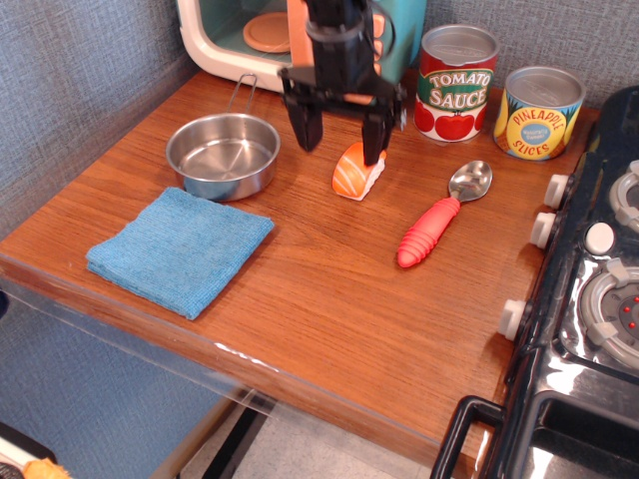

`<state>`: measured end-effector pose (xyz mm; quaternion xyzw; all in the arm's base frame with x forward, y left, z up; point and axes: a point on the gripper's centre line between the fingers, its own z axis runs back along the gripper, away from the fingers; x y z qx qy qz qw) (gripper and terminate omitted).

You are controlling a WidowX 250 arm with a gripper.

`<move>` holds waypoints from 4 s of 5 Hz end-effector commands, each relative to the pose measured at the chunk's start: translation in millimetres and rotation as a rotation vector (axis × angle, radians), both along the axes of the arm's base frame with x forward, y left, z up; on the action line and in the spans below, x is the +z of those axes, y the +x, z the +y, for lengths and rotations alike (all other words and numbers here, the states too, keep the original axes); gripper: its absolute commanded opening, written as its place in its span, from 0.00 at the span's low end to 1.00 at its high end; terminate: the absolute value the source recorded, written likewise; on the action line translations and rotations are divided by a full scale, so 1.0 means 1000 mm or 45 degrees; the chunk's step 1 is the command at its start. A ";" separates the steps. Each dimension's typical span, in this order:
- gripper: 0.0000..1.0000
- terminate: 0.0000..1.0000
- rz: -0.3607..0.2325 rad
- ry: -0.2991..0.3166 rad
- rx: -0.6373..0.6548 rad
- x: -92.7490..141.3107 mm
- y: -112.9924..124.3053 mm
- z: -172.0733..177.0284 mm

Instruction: Move the salmon to the blue cloth

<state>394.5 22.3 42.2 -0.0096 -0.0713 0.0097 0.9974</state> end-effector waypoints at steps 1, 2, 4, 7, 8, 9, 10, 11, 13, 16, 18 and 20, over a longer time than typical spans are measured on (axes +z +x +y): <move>1.00 0.00 0.008 0.087 0.020 -0.018 0.012 0.004; 0.00 0.00 0.018 0.058 0.019 -0.026 0.013 0.005; 0.00 0.00 -0.085 -0.022 -0.021 0.023 0.001 0.008; 0.00 0.00 -0.124 -0.078 0.012 0.067 -0.077 0.086; 0.00 0.00 -0.073 0.026 -0.018 0.050 -0.103 0.116; 0.00 0.00 -0.024 0.067 -0.040 0.034 -0.122 0.136; 0.00 0.00 0.036 0.102 -0.089 0.017 -0.145 0.141; 0.00 0.00 0.049 0.122 -0.125 0.009 -0.151 0.138; 0.00 0.00 0.072 0.149 -0.157 -0.006 -0.149 0.124; 1.00 0.00 0.079 0.145 -0.161 -0.005 -0.142 0.119; 1.00 0.00 -0.058 0.058 -0.186 0.042 -0.147 0.118; 1.00 0.00 -0.028 0.084 -0.179 0.048 -0.149 0.118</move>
